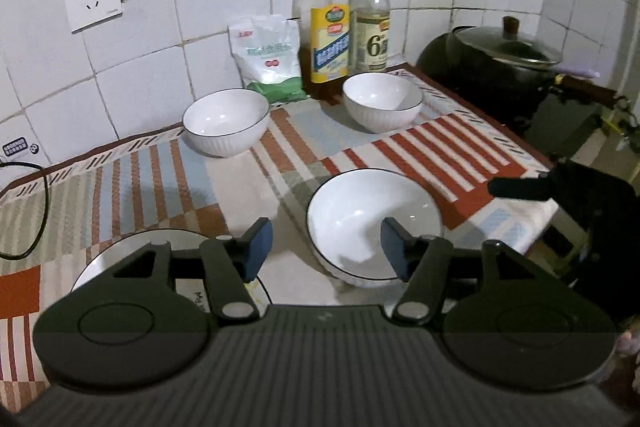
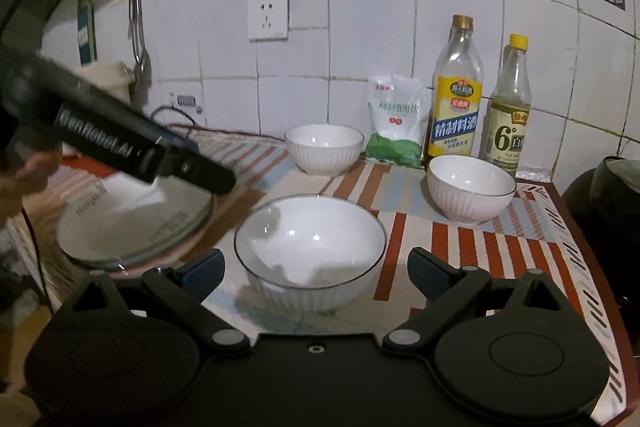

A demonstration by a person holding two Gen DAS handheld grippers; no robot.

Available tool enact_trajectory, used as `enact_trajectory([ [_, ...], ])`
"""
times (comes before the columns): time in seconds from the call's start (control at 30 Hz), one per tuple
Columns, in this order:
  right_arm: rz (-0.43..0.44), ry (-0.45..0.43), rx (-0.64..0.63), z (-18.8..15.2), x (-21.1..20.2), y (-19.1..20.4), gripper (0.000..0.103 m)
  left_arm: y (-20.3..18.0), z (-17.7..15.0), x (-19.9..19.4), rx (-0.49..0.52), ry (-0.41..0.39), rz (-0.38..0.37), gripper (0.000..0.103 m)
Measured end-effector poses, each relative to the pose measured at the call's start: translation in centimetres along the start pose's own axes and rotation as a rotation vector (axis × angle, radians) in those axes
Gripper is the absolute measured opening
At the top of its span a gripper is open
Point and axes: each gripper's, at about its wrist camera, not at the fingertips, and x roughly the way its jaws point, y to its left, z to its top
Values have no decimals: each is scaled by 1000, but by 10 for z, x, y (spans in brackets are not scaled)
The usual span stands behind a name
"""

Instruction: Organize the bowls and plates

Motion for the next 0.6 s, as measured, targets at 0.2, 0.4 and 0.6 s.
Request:
enact_trajectory([
  [0.2,47,-2,123,20,-23,-28,97,-7,12,-12,5,-3,-30,63],
  [0.4,36,6,201,37,-32,-55,96,-21,30,-9,15,-21,-76,64],
  [0.6,19,-23,267,47,-25,-87,86,-29,46,11,8,-100,-100,69],
])
